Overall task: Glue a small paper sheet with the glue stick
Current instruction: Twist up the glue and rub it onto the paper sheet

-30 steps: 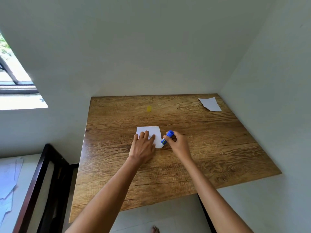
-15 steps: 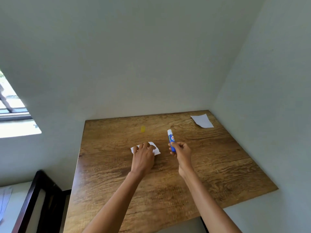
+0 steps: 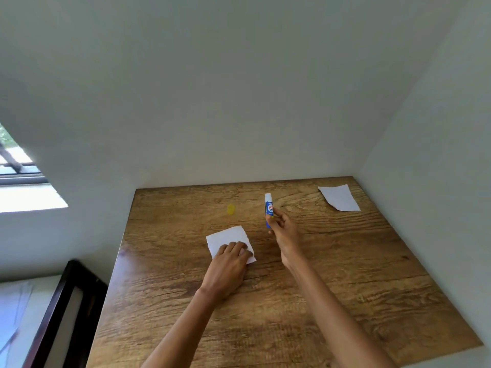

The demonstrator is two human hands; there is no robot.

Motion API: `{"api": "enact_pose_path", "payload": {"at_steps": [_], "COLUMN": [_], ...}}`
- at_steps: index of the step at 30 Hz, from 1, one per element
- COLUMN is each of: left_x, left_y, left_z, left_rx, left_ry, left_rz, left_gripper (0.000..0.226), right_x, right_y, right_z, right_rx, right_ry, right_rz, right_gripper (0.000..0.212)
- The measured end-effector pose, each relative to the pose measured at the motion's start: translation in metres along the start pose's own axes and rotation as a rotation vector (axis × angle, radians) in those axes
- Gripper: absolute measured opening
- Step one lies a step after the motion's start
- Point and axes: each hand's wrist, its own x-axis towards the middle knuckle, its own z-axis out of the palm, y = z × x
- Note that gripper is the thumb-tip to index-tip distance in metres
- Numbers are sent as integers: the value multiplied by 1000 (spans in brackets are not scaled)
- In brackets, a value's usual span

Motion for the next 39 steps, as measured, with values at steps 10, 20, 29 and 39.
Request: {"api": "enact_pose_path", "payload": {"at_steps": [10, 20, 29, 39], "left_x": [-10, 23, 94, 111], "left_y": [-7, 3, 12, 8], "left_z": [5, -10, 5, 19], "left_rx": [-51, -176, -778, -829], "left_ry": [-127, 121, 162, 185], "left_rz": [-56, -56, -454, -423], "left_gripper": [48, 43, 47, 46], "right_x": [-6, 4, 66, 83], "right_y": [12, 9, 11, 23], "right_z": [9, 2, 8, 1], "right_rx": [31, -97, -433, -543], "right_ry": [-6, 4, -61, -111], "right_rz": [-22, -113, -285, -392], "right_gripper": [31, 24, 19, 22]}}
